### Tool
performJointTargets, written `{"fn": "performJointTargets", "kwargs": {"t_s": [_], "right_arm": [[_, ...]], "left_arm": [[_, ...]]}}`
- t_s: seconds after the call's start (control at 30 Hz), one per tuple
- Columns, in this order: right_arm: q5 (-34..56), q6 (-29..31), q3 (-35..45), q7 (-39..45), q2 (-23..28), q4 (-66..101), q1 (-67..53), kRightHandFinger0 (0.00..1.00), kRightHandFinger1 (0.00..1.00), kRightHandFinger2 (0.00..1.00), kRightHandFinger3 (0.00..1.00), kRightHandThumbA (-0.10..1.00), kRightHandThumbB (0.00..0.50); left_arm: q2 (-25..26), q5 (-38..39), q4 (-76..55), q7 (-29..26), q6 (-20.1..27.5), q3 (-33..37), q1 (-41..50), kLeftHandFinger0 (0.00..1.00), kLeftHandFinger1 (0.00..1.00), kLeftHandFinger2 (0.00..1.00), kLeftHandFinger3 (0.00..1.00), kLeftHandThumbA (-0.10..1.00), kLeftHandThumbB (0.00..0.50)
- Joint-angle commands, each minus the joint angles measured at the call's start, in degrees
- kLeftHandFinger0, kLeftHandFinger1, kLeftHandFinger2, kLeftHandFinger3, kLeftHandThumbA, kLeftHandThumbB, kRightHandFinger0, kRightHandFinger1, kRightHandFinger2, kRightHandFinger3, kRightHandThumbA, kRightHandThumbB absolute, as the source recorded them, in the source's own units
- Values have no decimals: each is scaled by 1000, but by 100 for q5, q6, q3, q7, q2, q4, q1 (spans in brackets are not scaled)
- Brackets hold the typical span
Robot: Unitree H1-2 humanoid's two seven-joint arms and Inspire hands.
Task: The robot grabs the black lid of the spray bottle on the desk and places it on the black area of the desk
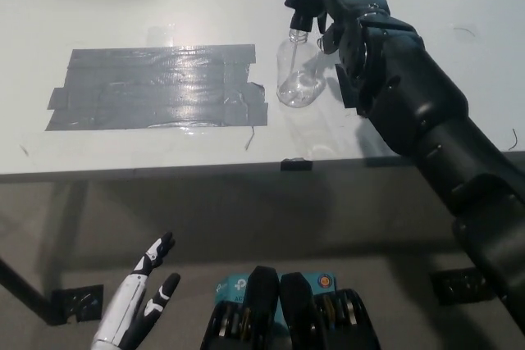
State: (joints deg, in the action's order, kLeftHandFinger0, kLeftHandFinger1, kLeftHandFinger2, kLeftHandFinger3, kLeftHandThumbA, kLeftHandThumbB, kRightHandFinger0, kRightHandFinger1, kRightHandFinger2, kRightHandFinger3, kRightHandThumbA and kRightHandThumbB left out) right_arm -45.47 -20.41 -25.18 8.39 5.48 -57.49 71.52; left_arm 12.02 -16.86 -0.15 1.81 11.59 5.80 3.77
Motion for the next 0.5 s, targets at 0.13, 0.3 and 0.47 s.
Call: {"fn": "performJointTargets", "kwargs": {"t_s": [0.13,0.3,0.47], "right_arm": [[122,333,-92,-441,-112,-484,675,1000,1000,1000,1000,710,500],[166,418,-69,-579,-89,-446,602,1000,1000,1000,1000,705,500],[181,364,-69,-553,-101,-352,677,1000,1000,1000,1000,711,500]], "left_arm": [[54,54,-240,25,41,-46,18,1000,1000,1000,1000,1000,174],[33,-27,-271,11,24,-9,58,1000,1000,1000,1000,1000,198],[33,18,-255,22,31,-20,7,1000,1000,1000,1000,1000,177]]}}
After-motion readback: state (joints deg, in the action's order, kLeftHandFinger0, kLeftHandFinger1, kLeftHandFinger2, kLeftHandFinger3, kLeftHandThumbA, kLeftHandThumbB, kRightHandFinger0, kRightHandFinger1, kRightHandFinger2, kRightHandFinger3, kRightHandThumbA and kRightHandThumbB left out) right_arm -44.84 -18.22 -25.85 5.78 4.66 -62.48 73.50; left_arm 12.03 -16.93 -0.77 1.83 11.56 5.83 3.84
